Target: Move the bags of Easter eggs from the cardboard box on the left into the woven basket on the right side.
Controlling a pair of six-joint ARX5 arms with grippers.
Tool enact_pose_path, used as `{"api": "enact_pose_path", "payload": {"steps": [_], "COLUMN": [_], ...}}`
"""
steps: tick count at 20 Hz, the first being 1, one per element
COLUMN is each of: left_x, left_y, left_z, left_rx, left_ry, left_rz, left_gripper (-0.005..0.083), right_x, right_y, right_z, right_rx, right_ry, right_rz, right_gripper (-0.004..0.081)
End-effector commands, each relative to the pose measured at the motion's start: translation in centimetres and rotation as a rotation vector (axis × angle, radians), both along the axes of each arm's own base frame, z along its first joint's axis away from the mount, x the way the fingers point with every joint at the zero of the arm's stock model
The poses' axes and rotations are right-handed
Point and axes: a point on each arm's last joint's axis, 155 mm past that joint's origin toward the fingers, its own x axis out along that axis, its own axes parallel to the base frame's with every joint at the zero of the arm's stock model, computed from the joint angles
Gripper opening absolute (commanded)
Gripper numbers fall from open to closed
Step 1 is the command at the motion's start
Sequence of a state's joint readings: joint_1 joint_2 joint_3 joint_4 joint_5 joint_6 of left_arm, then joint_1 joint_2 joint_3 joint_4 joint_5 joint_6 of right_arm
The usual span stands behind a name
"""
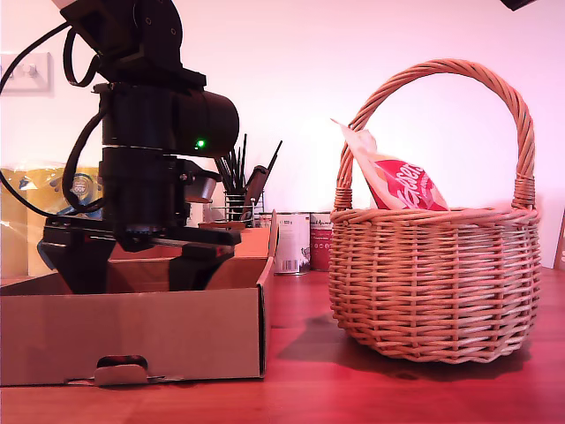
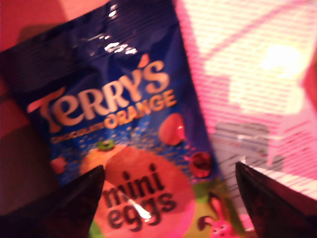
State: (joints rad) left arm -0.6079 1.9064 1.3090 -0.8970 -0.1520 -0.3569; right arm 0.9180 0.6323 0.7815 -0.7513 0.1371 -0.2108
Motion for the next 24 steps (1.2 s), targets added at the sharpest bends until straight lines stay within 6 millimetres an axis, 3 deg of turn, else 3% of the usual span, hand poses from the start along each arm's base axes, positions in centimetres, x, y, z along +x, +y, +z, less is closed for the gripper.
{"api": "enact_pose_path", "payload": {"steps": [1,4,6,15,18,21,22,24], "left_x": [-0.4,-0.6,-0.6,-1.3,-1.9,-1.8,-1.9,-2.1], "left_y": [0.3,0.4,0.4,0.4,0.5,0.2,0.3,0.4], "left_z": [-1.0,-1.0,-1.0,-2.4,-3.6,-3.8,-3.8,-3.8], "left_rx": [0.030,0.035,0.031,0.041,0.052,0.043,0.046,0.051], "left_ry": [0.030,0.038,0.040,0.091,0.133,0.130,0.134,0.142], "left_rz": [-0.003,-0.004,-0.011,-0.020,-0.021,-0.021,-0.021,-0.021], "left_gripper": [0.0695,0.0538,0.0514,0.0522,0.0608,0.0599,0.0570,0.0407], "right_x": [-0.1,-0.1,-0.1,-0.2,-0.2,-0.2,-0.2,-0.2], "right_y": [0.2,0.2,0.2,0.2,0.2,0.2,0.2,0.2], "right_z": [-0.5,-0.5,-0.5,-0.5,-0.5,-0.5,-0.5,-0.6], "right_rx": [-0.006,-0.007,-0.007,-0.017,-0.018,-0.018,-0.018,-0.018], "right_ry": [0.005,0.005,0.005,-0.003,-0.004,-0.004,-0.004,-0.004], "right_rz": [0.011,0.011,0.011,0.023,0.024,0.024,0.024,0.024], "right_gripper": [-0.0013,-0.0013,-0.0013,-0.0013,-0.0013,-0.0013,-0.0013,-0.0013]}}
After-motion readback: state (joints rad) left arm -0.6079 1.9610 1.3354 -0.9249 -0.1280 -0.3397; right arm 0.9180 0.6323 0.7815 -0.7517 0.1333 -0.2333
